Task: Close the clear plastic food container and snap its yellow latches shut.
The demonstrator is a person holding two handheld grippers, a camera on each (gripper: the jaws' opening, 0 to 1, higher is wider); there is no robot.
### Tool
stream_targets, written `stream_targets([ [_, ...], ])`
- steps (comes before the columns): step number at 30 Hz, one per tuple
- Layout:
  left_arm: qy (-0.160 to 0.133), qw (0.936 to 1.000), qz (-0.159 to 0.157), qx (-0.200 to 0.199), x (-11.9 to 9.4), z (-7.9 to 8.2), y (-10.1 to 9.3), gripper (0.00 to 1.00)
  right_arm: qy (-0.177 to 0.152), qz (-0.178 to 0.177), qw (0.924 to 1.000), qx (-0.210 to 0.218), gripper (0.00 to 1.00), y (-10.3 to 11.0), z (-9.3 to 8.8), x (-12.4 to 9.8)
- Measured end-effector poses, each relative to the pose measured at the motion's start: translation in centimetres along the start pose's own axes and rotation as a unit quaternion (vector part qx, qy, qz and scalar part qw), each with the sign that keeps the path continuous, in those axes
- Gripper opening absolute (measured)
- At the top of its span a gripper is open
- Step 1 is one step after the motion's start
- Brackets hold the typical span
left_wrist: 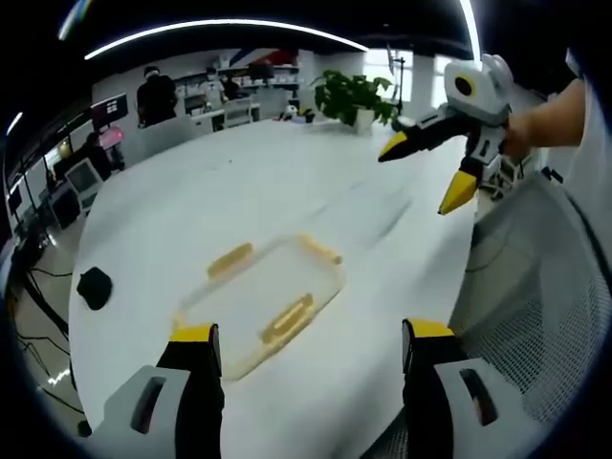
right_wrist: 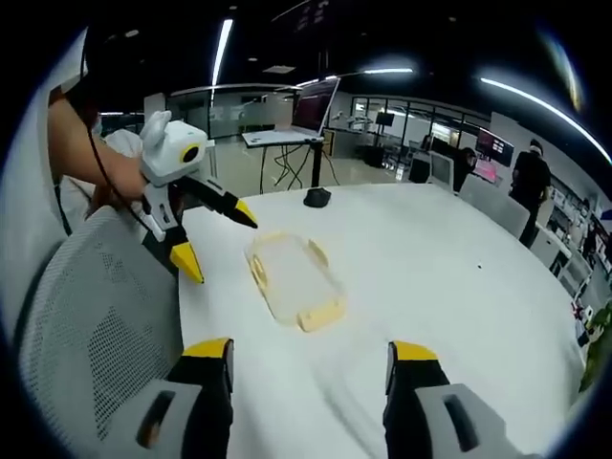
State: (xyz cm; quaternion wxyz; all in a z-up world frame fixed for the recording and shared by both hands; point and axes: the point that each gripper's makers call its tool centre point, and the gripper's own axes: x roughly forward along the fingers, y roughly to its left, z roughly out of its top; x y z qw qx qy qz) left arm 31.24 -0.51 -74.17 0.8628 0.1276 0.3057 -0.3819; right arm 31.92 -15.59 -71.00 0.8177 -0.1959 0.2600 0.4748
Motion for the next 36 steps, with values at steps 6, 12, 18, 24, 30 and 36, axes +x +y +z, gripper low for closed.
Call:
stream_targets([
  [6,0.006,1.0,-0.003,0.007,-0.2,-0.3,1.0,0.76,0.006,0.009,0.9999,-0.011,0.62,0.1,0.1,0.9],
  [12,0.011,0.9999,-0.002,0.009,-0.1,-0.4,1.9,0.74,0.006,0.023,0.9994,-0.026,0.6,0.4,0.8,2.0],
  [18,0.025,0.9993,-0.007,0.026,-0.1,-0.9,2.4,0.74,0.009,0.032,0.9986,-0.041,0.6,0.3,1.3,2.7],
  [24,0.035,0.9984,-0.009,0.043,-0.2,-0.9,3.5,0.74,0.016,0.043,0.9974,-0.055,0.59,0.5,1.5,3.7],
  [30,0.041,0.9975,-0.009,0.056,-0.3,-0.8,4.4,0.74,0.019,0.049,0.9965,-0.066,0.6,0.6,1.9,4.4],
  [36,0.053,0.9955,-0.019,0.076,-0.2,-1.0,4.7,0.74,0.031,0.058,0.9937,-0.09,0.59,0.5,2.0,5.0],
])
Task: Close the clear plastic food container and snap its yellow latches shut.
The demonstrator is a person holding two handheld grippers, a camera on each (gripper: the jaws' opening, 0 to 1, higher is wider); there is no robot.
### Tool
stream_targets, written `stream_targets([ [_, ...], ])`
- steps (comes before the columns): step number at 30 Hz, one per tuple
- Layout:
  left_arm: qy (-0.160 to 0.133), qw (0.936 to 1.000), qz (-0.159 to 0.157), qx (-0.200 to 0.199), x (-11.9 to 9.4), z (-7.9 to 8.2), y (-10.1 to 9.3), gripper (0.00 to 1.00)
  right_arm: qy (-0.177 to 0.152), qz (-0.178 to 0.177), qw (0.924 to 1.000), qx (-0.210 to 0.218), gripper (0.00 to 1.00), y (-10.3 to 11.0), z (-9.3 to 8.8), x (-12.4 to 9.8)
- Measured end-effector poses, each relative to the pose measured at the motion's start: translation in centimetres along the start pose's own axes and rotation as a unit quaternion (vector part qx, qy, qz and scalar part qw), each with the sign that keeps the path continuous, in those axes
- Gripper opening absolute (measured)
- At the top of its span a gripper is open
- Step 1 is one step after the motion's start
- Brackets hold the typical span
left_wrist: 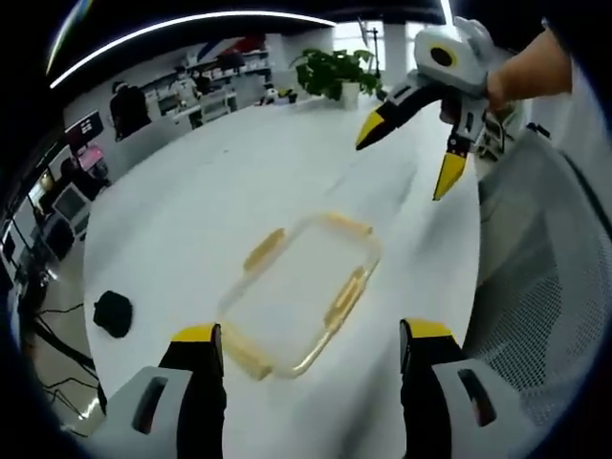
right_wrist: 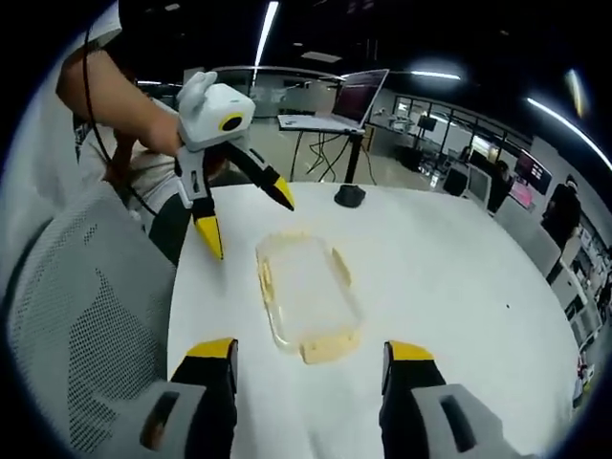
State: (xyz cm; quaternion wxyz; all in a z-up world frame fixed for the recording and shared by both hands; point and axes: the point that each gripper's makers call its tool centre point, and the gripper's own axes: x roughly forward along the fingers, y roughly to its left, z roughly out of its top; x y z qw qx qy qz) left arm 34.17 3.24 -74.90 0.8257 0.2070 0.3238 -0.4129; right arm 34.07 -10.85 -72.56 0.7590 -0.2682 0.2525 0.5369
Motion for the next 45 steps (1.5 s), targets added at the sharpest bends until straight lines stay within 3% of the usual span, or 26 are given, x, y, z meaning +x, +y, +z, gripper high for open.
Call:
stream_targets([
  [11,0.028,0.9987,-0.015,0.041,0.3,-0.9,1.3,0.71,0.033,0.046,0.9977,-0.038,0.58,0.6,-0.3,1.6],
  [17,0.045,0.9967,-0.021,0.064,0.4,-1.1,2.0,0.7,0.048,0.051,0.9964,-0.047,0.57,0.2,-0.7,2.5],
  [28,0.086,0.9899,-0.041,0.105,0.8,-2.4,3.1,0.67,0.069,0.062,0.9942,-0.055,0.57,-0.3,-1.3,3.5],
  [37,0.117,0.9807,-0.055,0.146,0.8,-3.5,3.6,0.62,0.092,0.079,0.9909,-0.058,0.58,-0.3,-1.7,4.7],
  [38,0.131,0.9766,-0.054,0.162,0.8,-3.9,4.0,0.6,0.096,0.079,0.9907,-0.055,0.58,-0.4,-1.8,4.9],
  [45,0.136,0.9741,-0.065,0.169,1.3,-4.0,4.3,0.6,0.111,0.08,0.9894,-0.049,0.57,-0.9,-2.1,5.9],
])
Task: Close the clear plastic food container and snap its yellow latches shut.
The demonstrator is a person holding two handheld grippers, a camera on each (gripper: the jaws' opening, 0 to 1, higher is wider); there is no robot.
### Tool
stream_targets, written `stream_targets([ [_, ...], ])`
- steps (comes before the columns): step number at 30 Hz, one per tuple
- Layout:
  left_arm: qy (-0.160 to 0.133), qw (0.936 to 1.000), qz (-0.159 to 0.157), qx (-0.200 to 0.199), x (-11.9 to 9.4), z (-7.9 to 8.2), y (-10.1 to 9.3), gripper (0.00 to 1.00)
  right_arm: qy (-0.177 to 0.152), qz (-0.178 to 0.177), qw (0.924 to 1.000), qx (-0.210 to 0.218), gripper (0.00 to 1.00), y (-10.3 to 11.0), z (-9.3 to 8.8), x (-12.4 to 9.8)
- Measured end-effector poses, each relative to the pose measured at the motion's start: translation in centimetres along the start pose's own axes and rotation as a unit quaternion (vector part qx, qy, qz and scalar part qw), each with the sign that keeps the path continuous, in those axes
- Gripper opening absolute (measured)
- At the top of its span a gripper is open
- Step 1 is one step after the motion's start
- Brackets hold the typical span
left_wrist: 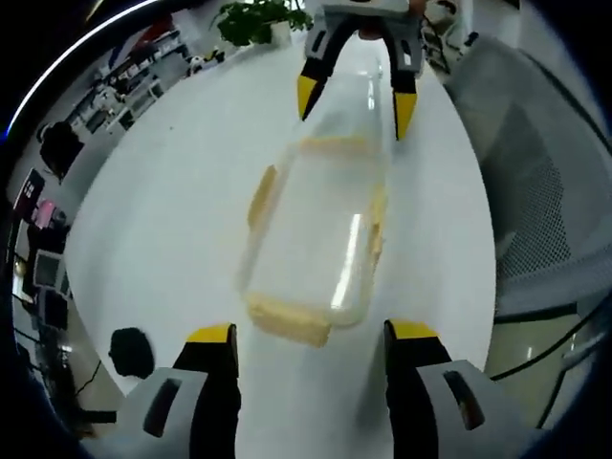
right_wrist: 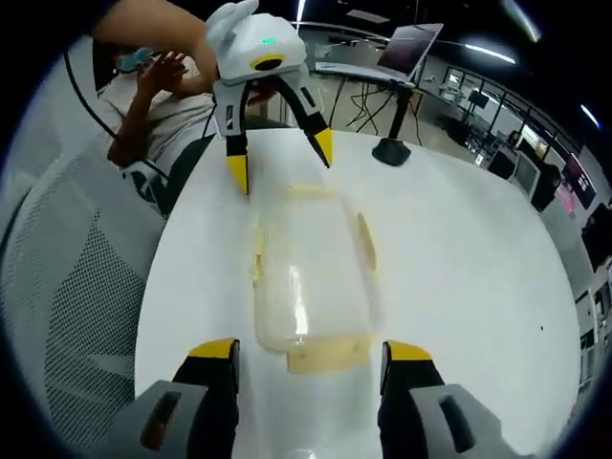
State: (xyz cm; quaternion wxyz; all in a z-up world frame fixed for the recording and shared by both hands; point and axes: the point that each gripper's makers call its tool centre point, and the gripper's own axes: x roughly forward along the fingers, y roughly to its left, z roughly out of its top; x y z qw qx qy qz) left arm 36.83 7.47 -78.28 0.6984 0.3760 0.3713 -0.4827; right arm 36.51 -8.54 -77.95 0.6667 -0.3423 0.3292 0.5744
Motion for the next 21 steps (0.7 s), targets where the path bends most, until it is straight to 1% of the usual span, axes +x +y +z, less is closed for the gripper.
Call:
stream_targets([
  [3,0.006,0.9999,-0.009,0.01,0.3,0.0,0.0,0.6,0.009,-0.001,1.0,-0.003,0.57,-0.3,-0.4,0.2],
  [10,0.014,0.9994,-0.016,0.028,0.8,0.1,0.3,0.59,0.024,0.007,0.9997,-0.004,0.56,-0.4,-1.4,0.5],
  [12,0.019,0.9991,-0.019,0.033,0.9,-0.1,0.3,0.59,0.026,0.009,0.9996,-0.005,0.56,-0.4,-1.5,0.5],
  [15,0.027,0.9986,-0.023,0.04,1.2,-0.4,0.5,0.58,0.036,0.015,0.9991,-0.019,0.56,-0.3,-1.9,0.8],
  [19,0.029,0.9983,-0.027,0.042,1.3,-0.4,0.7,0.58,0.041,0.018,0.9988,-0.022,0.56,-0.5,-2.1,0.9],
  [21,0.035,0.9975,-0.03,0.054,1.4,-0.5,0.8,0.58,0.042,0.02,0.9987,-0.022,0.56,-0.6,-2.1,1.0],
])
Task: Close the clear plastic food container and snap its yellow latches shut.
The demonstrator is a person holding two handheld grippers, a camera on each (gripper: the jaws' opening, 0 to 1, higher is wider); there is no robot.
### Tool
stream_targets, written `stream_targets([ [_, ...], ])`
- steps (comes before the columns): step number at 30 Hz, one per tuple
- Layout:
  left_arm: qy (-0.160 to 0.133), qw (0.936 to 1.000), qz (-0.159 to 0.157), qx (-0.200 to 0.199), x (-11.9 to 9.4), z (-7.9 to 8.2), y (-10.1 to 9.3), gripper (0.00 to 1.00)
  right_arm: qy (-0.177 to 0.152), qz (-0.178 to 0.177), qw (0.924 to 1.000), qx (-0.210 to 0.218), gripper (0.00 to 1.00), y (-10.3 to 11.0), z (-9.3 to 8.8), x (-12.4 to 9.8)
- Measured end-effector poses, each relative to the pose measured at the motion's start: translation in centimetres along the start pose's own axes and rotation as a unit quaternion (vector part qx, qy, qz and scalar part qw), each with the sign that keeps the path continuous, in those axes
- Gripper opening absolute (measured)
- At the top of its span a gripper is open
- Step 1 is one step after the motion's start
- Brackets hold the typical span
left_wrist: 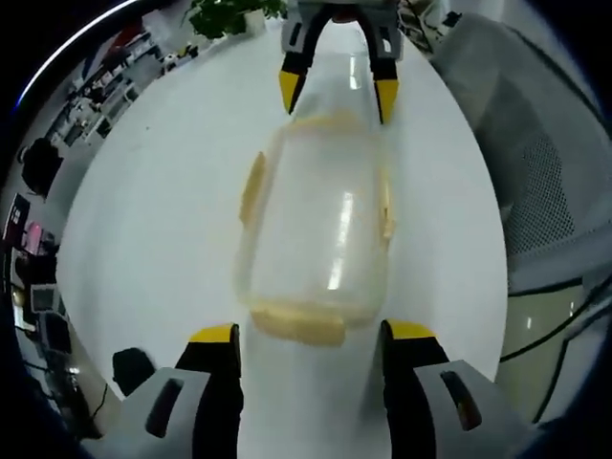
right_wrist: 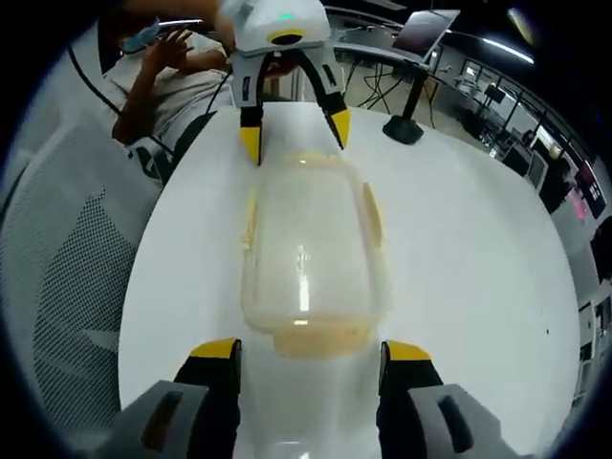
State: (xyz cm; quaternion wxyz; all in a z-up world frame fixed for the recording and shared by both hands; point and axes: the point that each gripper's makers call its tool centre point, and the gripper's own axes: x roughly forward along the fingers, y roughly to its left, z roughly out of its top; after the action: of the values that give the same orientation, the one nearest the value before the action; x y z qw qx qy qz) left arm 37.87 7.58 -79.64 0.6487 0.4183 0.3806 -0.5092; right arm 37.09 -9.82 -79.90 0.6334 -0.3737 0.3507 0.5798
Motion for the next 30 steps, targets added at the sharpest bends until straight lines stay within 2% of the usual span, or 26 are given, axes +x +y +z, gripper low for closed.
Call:
stream_targets([
  [3,0.007,0.9999,-0.004,0.01,0.1,-0.2,0.0,0.57,0.008,0.003,0.9999,-0.007,0.56,-0.2,-0.1,0.2],
  [8,0.004,0.9999,-0.009,0.006,0.3,0.0,0.3,0.57,0.01,0.008,0.9999,-0.008,0.56,-0.3,0.2,0.6],
  [14,0.003,0.9996,-0.02,0.021,0.5,0.2,0.3,0.59,0.011,0.017,0.9997,-0.009,0.55,-0.4,0.5,1.0],
  [19,0.004,0.9987,-0.045,0.023,0.6,0.3,-0.1,0.49,0.013,0.028,0.9995,-0.009,0.55,-0.4,0.7,1.2],
  [21,0.005,0.9985,-0.048,0.024,0.7,0.4,0.0,0.48,0.015,0.038,0.9991,-0.006,0.53,-0.3,0.6,1.3],
  [30,-0.002,0.9979,-0.062,0.02,0.8,0.2,-0.2,0.46,0.015,0.041,0.999,-0.008,0.53,-0.5,0.7,1.4],
])
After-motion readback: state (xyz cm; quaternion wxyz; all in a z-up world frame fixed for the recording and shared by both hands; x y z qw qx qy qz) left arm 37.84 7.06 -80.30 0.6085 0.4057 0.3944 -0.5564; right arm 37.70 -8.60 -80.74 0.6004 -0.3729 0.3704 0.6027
